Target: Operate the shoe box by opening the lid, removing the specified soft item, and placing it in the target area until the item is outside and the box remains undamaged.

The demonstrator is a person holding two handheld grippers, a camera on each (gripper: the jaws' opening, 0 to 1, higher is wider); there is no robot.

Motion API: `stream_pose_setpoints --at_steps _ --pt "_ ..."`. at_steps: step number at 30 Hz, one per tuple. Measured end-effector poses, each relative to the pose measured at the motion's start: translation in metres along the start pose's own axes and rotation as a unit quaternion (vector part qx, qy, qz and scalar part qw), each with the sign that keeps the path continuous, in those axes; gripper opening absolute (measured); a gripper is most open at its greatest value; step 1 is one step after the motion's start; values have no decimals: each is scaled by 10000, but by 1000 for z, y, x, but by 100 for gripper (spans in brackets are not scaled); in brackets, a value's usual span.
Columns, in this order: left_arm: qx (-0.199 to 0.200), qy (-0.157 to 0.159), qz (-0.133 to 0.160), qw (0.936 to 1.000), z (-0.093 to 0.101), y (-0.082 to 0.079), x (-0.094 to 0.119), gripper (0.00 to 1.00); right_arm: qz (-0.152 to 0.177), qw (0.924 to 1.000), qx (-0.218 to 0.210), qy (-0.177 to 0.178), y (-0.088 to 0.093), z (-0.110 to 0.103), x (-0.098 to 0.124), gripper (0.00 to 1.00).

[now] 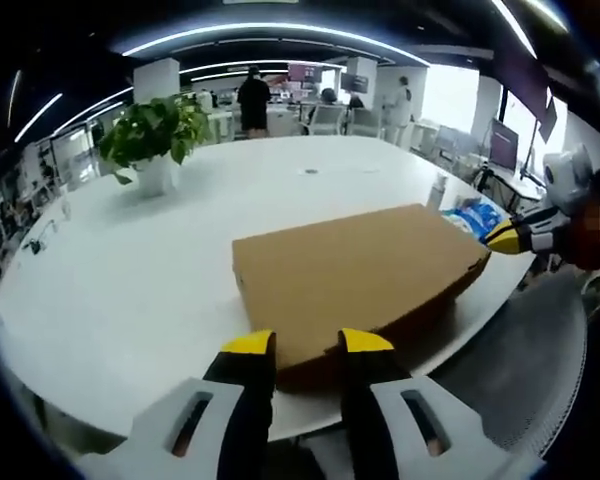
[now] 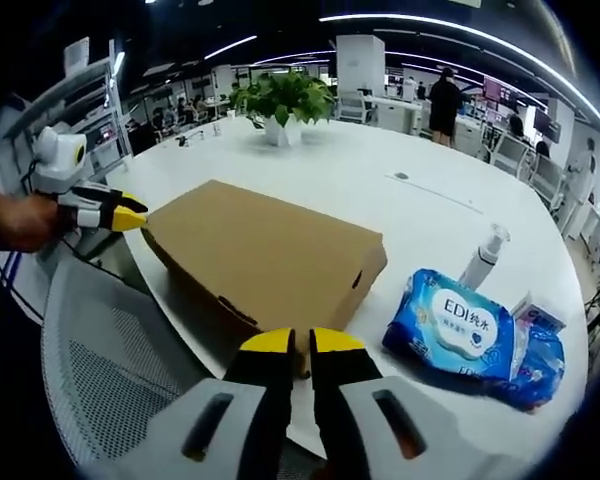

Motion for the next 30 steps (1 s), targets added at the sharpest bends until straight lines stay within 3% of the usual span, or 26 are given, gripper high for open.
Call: stream_pose_setpoints --at_steps 30 --pt "-93 120 -193 9997 0 9 -15 22 -189 9996 158 -112 8 1 -14 3"
Point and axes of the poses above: the point that each gripper's makers call its tool centre point, and the gripper's own axes: x roughly backward along the fingers, z roughly to its right, y roughly out of its underside, the point moved 9 cm from there along x, roughly backward along the fingers, and after that the axes turned 2 degrees about -x, right-handed, at the moved point
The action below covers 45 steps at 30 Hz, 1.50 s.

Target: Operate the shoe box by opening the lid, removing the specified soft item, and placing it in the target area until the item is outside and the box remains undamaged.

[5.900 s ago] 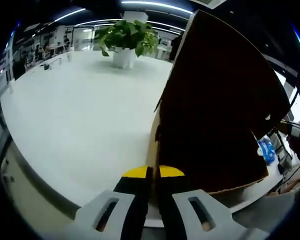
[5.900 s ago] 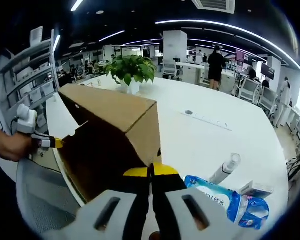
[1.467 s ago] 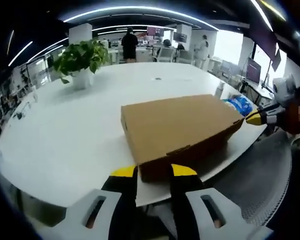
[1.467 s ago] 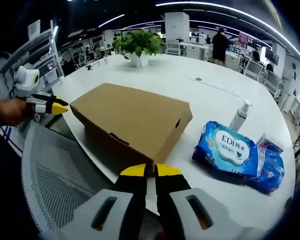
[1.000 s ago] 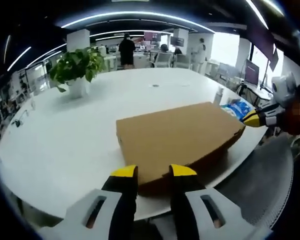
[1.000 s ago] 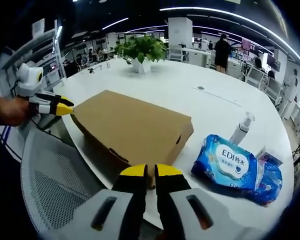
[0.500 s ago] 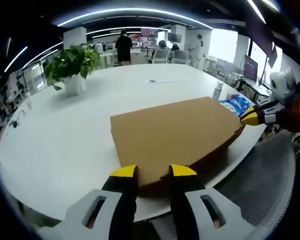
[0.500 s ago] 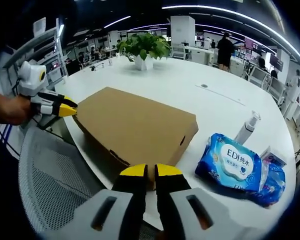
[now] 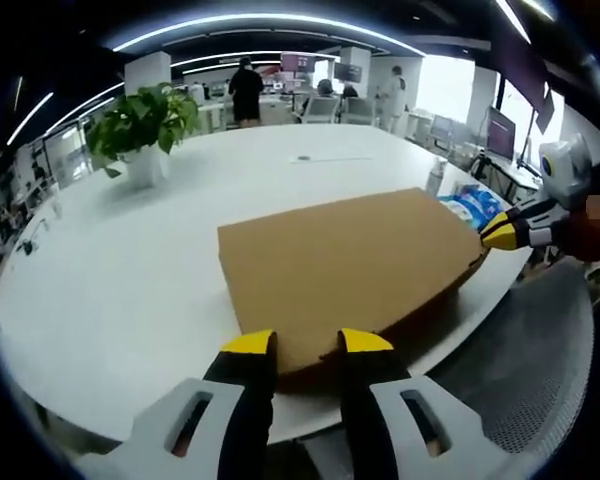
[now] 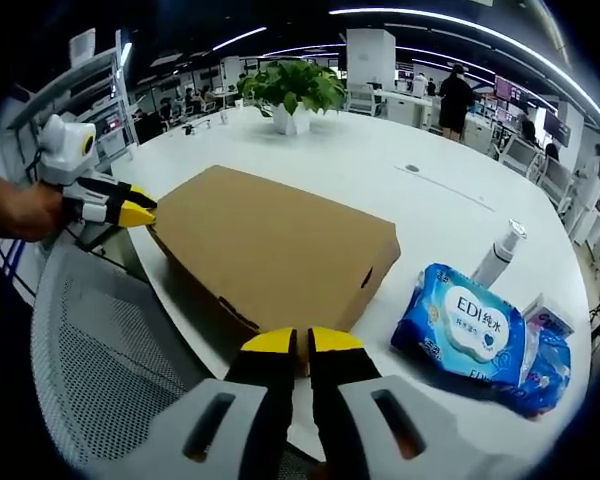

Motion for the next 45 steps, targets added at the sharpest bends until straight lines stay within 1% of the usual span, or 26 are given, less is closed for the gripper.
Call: stream_pose_setpoints --at_steps 3,5,6,8,11,12,13,14,15,17,20,24,26,29,36,45 --pt "35 32 -10 10000 -1 -2 0 23 10 10000 -36 -33 0 0 0 4" --pt "86 29 -8 10000 -2 -5 2 27 4 10000 -55 -25 -2 0 0 8" --pt "5 -56 97 9999 -4 -10 5 29 5 10000 -67 24 -3 1 1 9" --pt "-150 -104 186 9997 -9 -16 10 32 132 9999 -64 55 -6 3 4 10" --pt "-340 -93 196 9992 -15 -18 14 36 169 9998 -48 -14 -7 3 6 17" --pt "-350 -72 188 9992 -16 -17 15 37 134 9999 17 -31 -6 3 6 19" --pt "-208 155 225 9994 -17 -15 13 39 128 9999 60 -40 -5 3 7 20" --pt "-111 209 203 9995 -19 -12 13 41 108 9999 72 -60 -3 2 8 21" --pt "-162 231 119 9995 -22 -8 13 43 84 9999 88 -58 -2 3 8 22" --pt "-231 352 55 9991 -22 -1 14 43 51 9999 66 -56 2 3 9 22" --pt "-347 424 -6 9985 -21 5 16 43 -41 9999 80 -54 8 1 8 22" --pt "-192 424 -139 9988 -23 13 11 40 -114 9999 64 -48 12 1 5 21" --pt "-230 433 -197 9986 -23 15 9 38 -140 9999 60 -40 12 1 3 20" --pt "-109 518 -285 9982 -23 18 5 34 -184 9998 92 -52 11 1 -1 20" --pt "-202 557 -426 9973 -21 19 0 30 -223 9997 91 -80 13 0 -5 20" --pt "-249 545 -480 9970 -24 14 -6 27 -199 9998 54 -36 12 5 -7 19"
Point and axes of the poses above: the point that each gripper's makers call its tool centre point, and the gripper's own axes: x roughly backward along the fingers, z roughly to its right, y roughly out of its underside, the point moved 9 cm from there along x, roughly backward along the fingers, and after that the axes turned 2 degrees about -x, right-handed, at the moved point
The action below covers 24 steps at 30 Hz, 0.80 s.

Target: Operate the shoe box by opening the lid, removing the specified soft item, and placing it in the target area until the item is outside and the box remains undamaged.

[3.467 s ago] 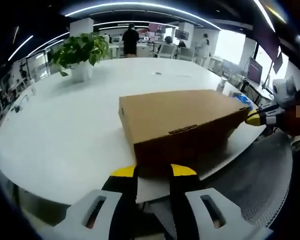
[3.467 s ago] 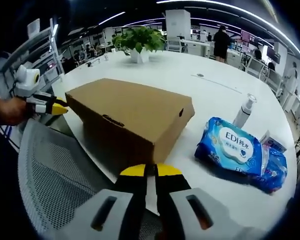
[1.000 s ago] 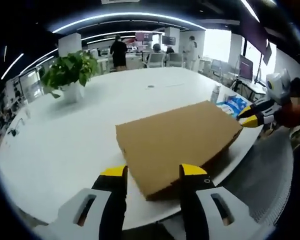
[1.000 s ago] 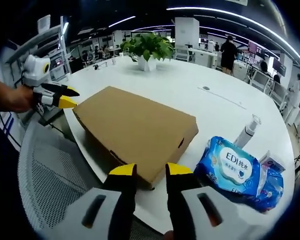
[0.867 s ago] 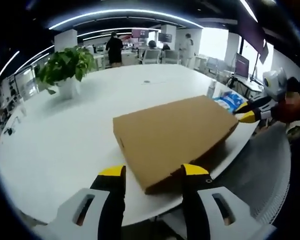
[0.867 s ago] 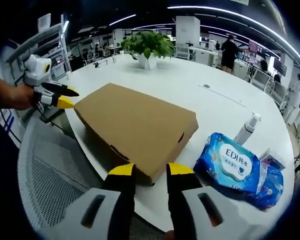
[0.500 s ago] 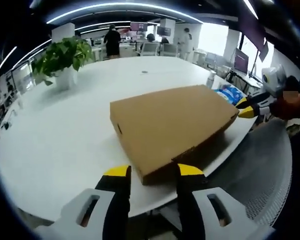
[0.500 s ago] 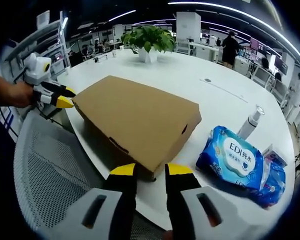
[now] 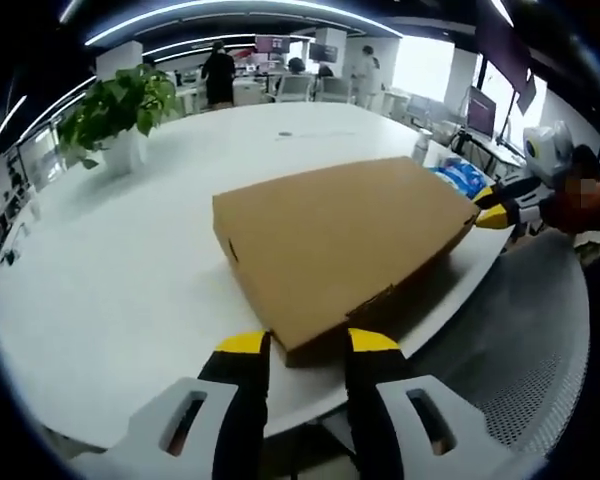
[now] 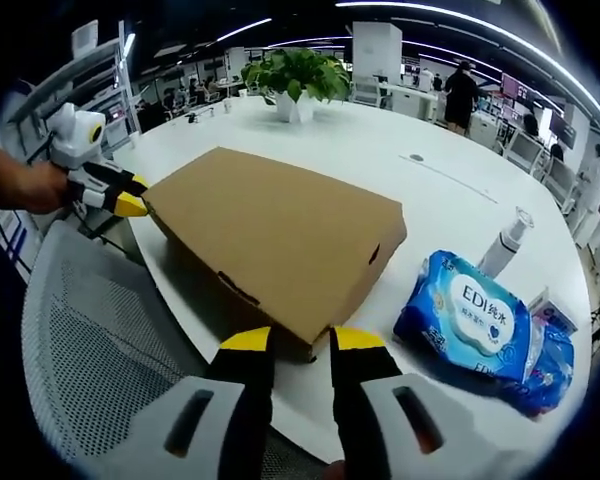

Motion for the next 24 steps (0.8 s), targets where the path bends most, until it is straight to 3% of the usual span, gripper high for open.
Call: stream_pose_setpoints --at_steps 24 --pt "-236 -16 61 9997 -12 -37 -37 27 100 9996 4 259 -19 36 -19 19"
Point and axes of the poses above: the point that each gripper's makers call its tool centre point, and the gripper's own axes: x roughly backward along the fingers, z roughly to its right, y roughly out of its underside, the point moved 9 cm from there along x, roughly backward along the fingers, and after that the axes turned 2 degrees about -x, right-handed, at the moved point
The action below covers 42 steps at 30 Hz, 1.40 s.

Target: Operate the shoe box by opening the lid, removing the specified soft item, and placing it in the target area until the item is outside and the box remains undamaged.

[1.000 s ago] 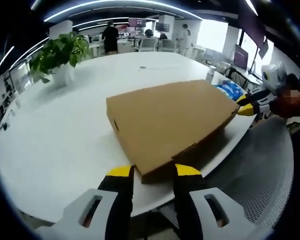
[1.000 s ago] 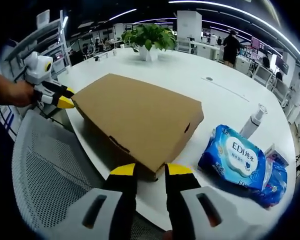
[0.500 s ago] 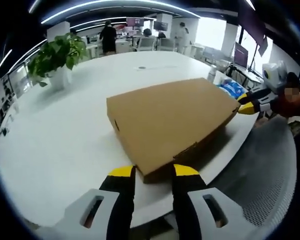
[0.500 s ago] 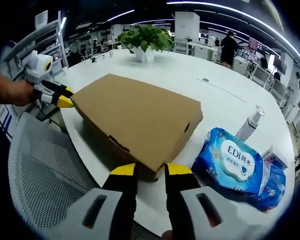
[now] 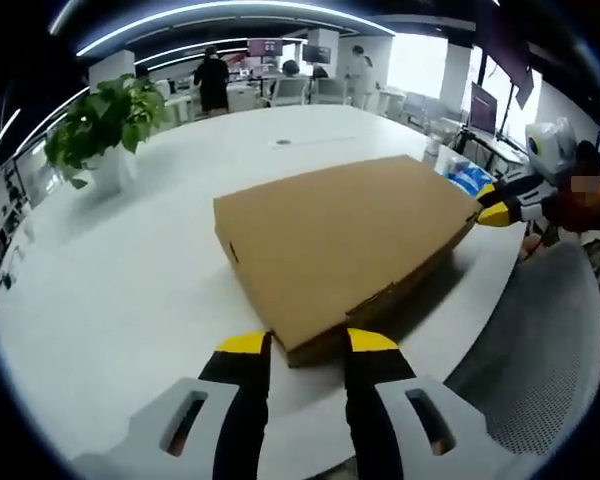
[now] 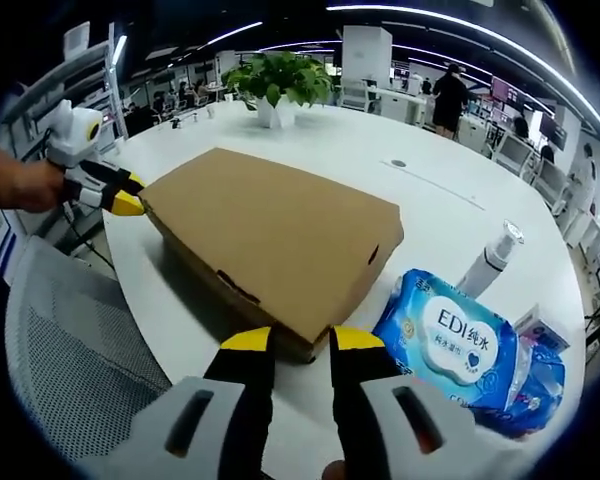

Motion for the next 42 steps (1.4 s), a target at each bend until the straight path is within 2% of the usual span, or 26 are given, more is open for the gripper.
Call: stream_pose_setpoints --at_steps 24,31,34,42 --pt "-73 28 8 10000 -6 -32 -30 27 42 9998 -40 167 -11 32 -15 19" --pt "-85 74 -27 9999 -7 -31 -30 28 16 9998 -81 176 -10 35 -15 18" --pt "-32 21 -55 10000 -7 -27 -28 31 -10 9996 -180 205 -5 37 -13 20" --pt "-1 -12 -18 10000 -4 -17 -11 38 -72 9985 -390 373 8 41 8 28"
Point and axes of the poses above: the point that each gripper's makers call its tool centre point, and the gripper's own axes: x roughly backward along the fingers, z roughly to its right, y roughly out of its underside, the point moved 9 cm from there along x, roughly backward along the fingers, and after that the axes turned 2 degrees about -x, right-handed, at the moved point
